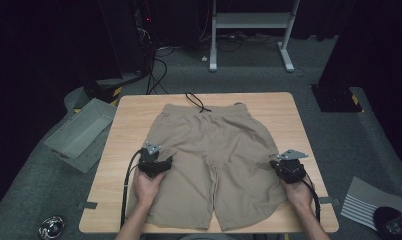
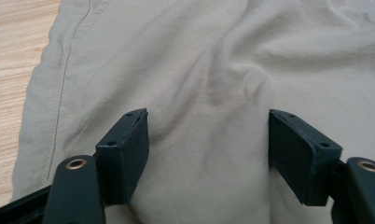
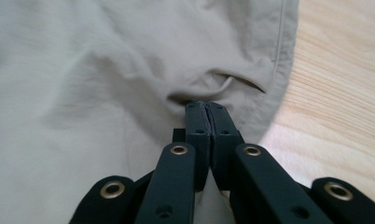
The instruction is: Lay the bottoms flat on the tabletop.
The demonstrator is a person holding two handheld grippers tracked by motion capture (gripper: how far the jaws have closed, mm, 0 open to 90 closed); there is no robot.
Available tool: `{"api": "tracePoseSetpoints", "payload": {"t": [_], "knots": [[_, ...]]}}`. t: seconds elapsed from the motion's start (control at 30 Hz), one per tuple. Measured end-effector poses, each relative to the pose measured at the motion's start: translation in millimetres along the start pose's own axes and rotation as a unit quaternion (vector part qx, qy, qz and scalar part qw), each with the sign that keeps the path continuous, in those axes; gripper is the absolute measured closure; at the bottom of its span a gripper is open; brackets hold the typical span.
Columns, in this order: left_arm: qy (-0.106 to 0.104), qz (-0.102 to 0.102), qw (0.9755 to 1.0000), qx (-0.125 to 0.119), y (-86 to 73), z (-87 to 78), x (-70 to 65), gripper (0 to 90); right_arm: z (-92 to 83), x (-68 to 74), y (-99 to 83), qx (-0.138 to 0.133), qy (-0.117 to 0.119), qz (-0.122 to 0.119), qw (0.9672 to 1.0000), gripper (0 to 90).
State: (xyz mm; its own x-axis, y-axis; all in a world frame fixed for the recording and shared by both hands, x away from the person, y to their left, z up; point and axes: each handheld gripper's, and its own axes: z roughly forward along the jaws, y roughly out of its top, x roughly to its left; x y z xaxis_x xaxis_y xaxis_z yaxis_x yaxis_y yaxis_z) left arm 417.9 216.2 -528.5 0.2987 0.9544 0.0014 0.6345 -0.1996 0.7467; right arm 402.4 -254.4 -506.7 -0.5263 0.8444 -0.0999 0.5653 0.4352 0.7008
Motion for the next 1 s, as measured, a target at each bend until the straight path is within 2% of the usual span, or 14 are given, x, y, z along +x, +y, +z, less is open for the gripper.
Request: {"api": "tracePoseSetpoints", "payload": {"t": [0.07, 0.13, 0.27, 0.33, 0.4, 0.47, 0.57, 0.6, 0.7, 0.8, 0.9, 0.97, 1.0], "knots": [[0.0, 0.0, 1.0, 0.0, 0.0, 0.0, -0.1, 30.6, -16.5, 5.2, -4.7, -0.009, 0.002, 0.002, 1.0, 86.8], [0.001, 0.0, 1.0, 0.0, 0.0, 0.0, -0.3, 30.6, -31.6, 9.2, -14.4, -0.012, 0.007, 0.01, 0.9999, 81.6], [0.001, 0.001, 1.0, 0.001, 0.0, -0.2, 0.0, 30.5, -45.0, 11.9, -40.2, 0.021, -0.017, 0.01, 0.9996, 65.8], [0.001, 0.001, 1.0, 0.001, 0.0, -0.3, 0.0, 30.5, -52.6, 9.4, -49.5, 0.012, -0.014, 0.028, 0.9994, 62.8], [0.001, 0.001, 1.0, 0.001, 0.0, -0.2, 0.0, 30.5, -57.9, 10.3, -55.7, 0.01, -0.003, 0.039, 0.9992, 63.4], [0.001, 0.002, 1.0, 0.001, -0.1, -0.3, -0.2, 30.5, -54.5, 13.9, -59.7, 0.03, 0.005, 0.022, 0.9993, 70.2], [0.002, 0.002, 1.0, 0.001, -0.3, -0.7, -0.4, 30.5, -56.4, 11.6, -60.2, 0.036, 0.004, 0.005, 0.9993, 86.2], [0.002, 0.002, 1.0, 0.001, -0.3, -0.6, -0.3, 30.5, -56.4, 9.8, -59.9, 0.038, 0.005, 0.002, 0.9993, 87.9], [0.002, 0.002, 1.0, 0.001, -0.3, -0.6, -0.3, 30.4, -58.2, 8.5, -60.2, 0.041, 0.005, 0.003, 0.9992, 87.4], [0.002, 0.002, 1.0, 0.001, -0.4, -0.6, -0.4, 30.4, -65.8, 8.4, -65.8, 0.015, -0.002, 0.018, 0.9997, 69.5], [0.002, 0.002, 1.0, 0.001, -0.3, -0.6, -0.4, 30.4, -74.7, 4.5, -72.4, 0.008, 0.006, 0.041, 0.9991, 63.1], [0.002, 0.002, 1.0, 0.001, -0.3, -0.6, -0.4, 30.4, -75.8, 3.1, -73.8, 0.011, 0.021, 0.052, 0.9984, 63.4], [0.002, 0.002, 1.0, 0.001, -0.3, -0.5, -0.3, 30.4, -73.8, 3.9, -73.2, 0.016, 0.025, 0.049, 0.9984, 67.5]]}}
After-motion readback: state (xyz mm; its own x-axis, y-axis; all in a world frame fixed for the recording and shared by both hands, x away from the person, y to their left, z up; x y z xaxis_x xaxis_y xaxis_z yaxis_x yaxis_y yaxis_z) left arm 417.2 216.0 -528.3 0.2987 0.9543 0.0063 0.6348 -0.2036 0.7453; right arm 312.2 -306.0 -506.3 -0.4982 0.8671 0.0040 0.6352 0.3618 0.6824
